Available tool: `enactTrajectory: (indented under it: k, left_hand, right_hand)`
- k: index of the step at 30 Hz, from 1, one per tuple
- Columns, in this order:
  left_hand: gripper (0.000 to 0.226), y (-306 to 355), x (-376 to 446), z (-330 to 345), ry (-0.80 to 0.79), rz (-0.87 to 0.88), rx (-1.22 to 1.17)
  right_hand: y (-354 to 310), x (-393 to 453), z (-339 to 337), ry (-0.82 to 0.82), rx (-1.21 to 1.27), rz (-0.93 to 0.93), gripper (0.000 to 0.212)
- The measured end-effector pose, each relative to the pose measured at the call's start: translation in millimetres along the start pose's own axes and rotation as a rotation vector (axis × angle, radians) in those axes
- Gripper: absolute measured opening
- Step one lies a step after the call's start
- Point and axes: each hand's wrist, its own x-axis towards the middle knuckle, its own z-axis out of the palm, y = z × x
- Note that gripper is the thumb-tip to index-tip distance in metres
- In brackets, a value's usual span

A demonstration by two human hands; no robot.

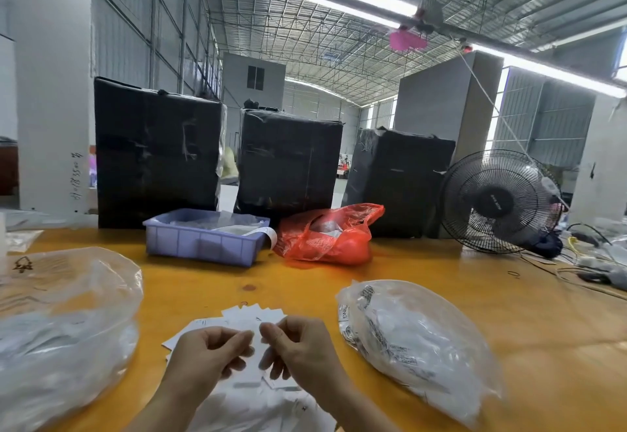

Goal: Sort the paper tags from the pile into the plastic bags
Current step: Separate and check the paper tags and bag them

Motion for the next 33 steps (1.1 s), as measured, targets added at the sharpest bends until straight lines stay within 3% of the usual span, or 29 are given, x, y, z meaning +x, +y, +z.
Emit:
enactTrajectory:
  k: [7,10,13,20,26,29,31,33]
  left_hand:
    - [0.013,1,-2,1,-0.027,-0.061,-0.093]
    - [0.029,3,-3,0,-0.103,-0.116,-0.142]
    - [0.029,2,-3,0,-0.034,-0.112,-0.148]
    - [0.024,1,1,0,0.147,-0.063,-0.346]
    - [0.023,7,-9,13,0.011,-0.144,-0.553]
    - [0.01,6,-9,14,0.071,-0.13,-0.562]
    - [0.002,4,-7,11,0.12,-0.135,-0.588]
    - [0.004,0,-5,7,0.149,-0.128,-0.553]
  right_hand:
    - [-4,-1,2,0.019,-0.002,0.027,0.017]
    - [-5,-1,-1,0.097,0.031,0.059,0.015]
    - [-7,-1,-3,0.123,0.093,0.095,0.013]
    - [-8,-4,1,-0.196,0.194,0.222,0.009]
    - [-7,-4,13,-0.061,0.33,0.189,0.015]
    - [-3,-4,16,-0.11,0.177,0.126,0.013]
    - [2,-1,14,-0.013,-0.137,0.007,0.01]
    - [8,3,8,0.077,-0.53,-0.101,0.025]
